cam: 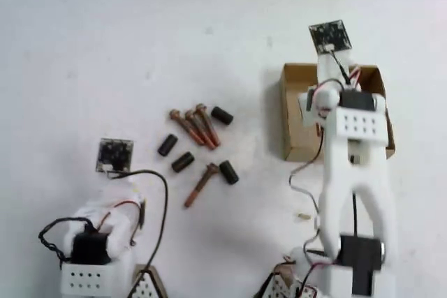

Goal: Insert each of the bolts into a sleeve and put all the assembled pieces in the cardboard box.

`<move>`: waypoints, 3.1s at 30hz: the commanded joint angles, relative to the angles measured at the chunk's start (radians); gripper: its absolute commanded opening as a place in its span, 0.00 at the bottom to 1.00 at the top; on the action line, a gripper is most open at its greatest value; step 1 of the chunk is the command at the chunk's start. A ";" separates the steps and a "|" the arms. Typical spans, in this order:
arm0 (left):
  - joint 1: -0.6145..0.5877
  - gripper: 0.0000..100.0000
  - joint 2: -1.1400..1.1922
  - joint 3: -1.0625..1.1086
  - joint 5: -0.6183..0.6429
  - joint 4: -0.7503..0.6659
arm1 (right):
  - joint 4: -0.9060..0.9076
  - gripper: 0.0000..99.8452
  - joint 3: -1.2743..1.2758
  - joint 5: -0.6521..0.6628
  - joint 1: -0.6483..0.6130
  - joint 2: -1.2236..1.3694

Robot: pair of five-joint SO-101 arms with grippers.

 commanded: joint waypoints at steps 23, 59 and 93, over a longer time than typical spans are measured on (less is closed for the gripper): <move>-0.005 0.02 -0.010 0.009 -0.032 -0.029 | -0.027 0.17 -0.546 0.009 0.002 0.704; -0.007 0.02 -0.010 0.009 -0.031 -0.031 | 0.699 0.16 -0.522 0.009 -0.374 -0.139; -0.157 0.02 -0.010 0.009 -0.034 -0.029 | 0.101 0.16 0.463 0.002 -0.630 -0.433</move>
